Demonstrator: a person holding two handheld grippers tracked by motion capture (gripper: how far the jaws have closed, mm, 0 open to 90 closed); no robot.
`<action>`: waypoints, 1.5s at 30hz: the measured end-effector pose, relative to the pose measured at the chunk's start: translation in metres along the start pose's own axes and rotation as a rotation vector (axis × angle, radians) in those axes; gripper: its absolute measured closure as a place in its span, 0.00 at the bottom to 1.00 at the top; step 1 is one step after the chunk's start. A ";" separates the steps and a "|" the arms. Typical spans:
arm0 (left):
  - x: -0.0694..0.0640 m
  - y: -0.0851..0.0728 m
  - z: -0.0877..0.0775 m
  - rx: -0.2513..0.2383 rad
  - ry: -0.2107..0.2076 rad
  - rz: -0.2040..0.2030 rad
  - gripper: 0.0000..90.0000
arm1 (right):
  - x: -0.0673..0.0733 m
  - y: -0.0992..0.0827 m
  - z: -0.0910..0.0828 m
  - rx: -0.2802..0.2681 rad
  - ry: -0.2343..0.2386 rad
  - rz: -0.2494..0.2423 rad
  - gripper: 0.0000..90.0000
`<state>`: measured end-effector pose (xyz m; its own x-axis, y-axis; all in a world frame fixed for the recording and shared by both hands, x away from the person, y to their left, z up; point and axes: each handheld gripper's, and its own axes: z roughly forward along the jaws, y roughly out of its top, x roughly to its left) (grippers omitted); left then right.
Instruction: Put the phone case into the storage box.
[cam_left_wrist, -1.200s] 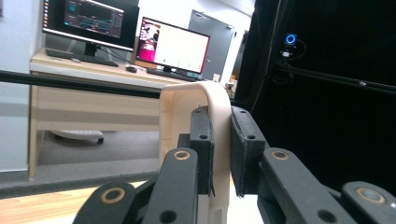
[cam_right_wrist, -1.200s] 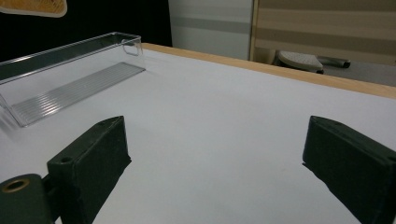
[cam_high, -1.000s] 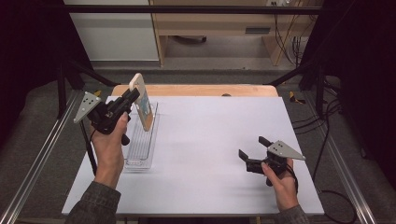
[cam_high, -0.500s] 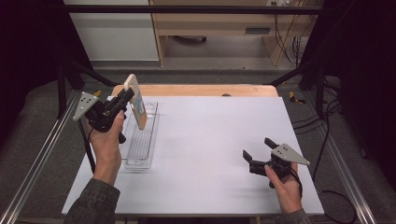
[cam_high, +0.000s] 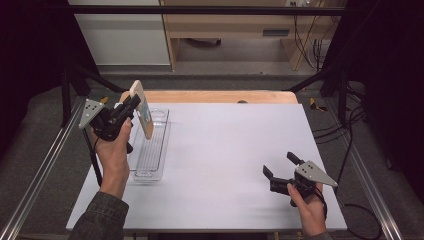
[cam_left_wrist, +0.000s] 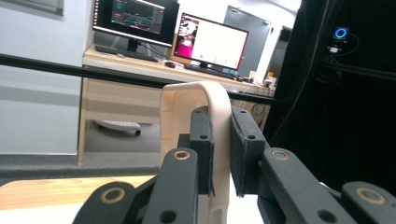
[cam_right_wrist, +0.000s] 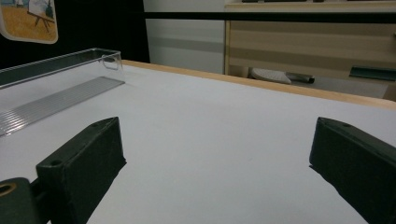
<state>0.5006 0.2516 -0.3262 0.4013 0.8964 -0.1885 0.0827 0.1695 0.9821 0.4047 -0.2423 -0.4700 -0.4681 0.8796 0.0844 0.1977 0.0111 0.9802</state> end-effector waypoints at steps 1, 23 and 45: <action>0.001 0.000 0.000 -0.001 0.005 -0.002 0.89 | 0.000 0.000 -0.001 -0.001 0.003 -0.003 0.03; 0.008 -0.007 0.017 0.009 0.038 -0.013 0.89 | 0.001 -0.010 -0.015 -0.045 0.039 -0.079 0.03; 0.022 -0.018 0.025 0.053 0.077 -0.004 0.89 | 0.006 -0.022 -0.013 -0.044 0.071 -0.089 0.03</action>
<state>0.5308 0.2581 -0.3484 0.3297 0.9248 -0.1898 0.1329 0.1536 0.9792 0.3862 -0.2436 -0.4885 -0.5425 0.8400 0.0080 0.1154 0.0651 0.9912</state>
